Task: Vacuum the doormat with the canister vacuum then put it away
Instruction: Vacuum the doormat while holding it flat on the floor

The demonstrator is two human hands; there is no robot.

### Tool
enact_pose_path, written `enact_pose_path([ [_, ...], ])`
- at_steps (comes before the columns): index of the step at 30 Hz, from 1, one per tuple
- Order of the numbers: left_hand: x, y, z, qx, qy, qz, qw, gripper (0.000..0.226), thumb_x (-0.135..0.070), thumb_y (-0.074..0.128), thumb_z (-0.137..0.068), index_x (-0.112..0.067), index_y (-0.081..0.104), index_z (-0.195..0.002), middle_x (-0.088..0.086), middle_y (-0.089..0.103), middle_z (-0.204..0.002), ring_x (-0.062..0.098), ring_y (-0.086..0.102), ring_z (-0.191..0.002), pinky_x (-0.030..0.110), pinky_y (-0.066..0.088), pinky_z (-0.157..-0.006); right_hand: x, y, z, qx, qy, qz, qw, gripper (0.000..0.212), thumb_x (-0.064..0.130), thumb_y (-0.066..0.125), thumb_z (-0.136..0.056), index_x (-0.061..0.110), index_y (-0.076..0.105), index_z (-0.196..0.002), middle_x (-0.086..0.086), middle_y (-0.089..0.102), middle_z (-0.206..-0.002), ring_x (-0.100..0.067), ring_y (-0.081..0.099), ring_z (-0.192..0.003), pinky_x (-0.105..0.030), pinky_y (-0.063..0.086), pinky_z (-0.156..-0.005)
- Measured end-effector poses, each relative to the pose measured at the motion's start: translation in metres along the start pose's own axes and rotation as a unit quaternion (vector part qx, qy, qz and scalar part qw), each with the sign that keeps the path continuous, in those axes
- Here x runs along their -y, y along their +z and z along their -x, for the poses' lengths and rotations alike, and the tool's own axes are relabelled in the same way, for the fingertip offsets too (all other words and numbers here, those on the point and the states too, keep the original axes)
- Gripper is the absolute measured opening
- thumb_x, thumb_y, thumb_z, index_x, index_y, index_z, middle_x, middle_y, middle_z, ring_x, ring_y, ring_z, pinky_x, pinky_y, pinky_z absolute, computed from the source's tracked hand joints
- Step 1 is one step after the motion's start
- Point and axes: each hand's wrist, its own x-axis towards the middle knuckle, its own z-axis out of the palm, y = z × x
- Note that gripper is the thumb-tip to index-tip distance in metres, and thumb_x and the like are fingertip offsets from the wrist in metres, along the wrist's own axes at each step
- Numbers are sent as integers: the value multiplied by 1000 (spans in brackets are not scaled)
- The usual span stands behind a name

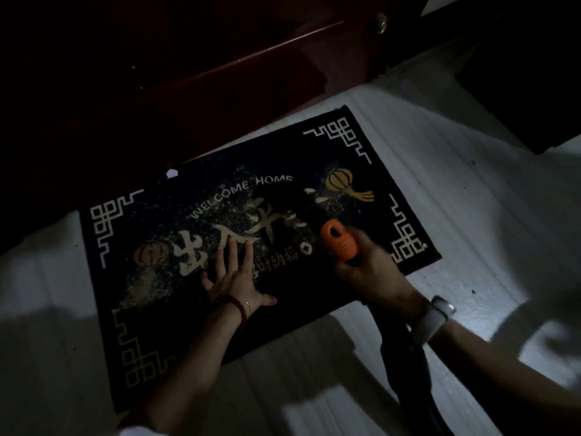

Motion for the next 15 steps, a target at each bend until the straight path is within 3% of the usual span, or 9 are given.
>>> enact_pose_path([
  [2,-1,-1,0,5,-3,1,1000,121,-59,71,-67,-35,-19,-144,-3,-34,-150,22,-26,-141,59,7,-111,-4,-2,11,19,9,-34,999,49,20,61,-83,44,35,-116,-1,61,-73,-14,55,-42,-24,44,-40],
  [4,-1,-1,0,8,-4,3,1000,121,-57,71,-67,-35,-19,-144,-3,-34,-150,22,-26,-141,59,7,-111,-5,-17,8,-15,4,-35,999,48,19,62,-84,40,39,-120,-5,63,-76,-12,54,-41,-23,43,-38],
  [7,-1,-1,-1,7,-4,-2,1000,120,-57,71,-68,-33,-18,-144,-2,-34,-150,23,-27,-140,60,7,-111,-7,-46,-16,-97,-2,-8,995,52,15,60,-85,25,41,-133,-6,60,-97,-15,57,-66,-21,44,-56],
  [10,-1,0,-1,4,-2,-4,1000,122,-60,71,-66,-33,-19,-144,-2,-32,-151,23,-26,-141,59,7,-111,1,-58,-51,-136,18,-46,990,50,17,61,-85,21,43,-132,-6,57,-103,-20,56,-86,-26,41,-72],
  [11,-1,0,-2,4,-3,-8,1000,123,-61,70,-65,-33,-19,-144,-2,-32,-151,23,-25,-141,59,7,-111,7,-55,-60,-132,17,-40,990,50,18,61,-85,20,43,-132,-6,56,-103,-19,55,-87,-22,42,-71],
  [13,-1,0,-2,1,-7,-16,1000,123,-63,70,-64,-33,-19,-144,-2,-31,-152,22,-24,-141,58,7,-111,19,-38,-70,-102,-11,-20,995,52,19,60,-86,19,40,-134,-3,53,-99,-15,53,-77,-8,40,-54],
  [15,0,0,-2,-1,-8,-15,1000,123,-63,69,-64,-33,-19,-144,-2,-31,-152,22,-24,-141,58,7,-112,22,-17,-66,-60,-43,-20,997,55,19,61,-85,21,38,-135,-2,54,-96,-11,53,-66,-7,35,-44],
])
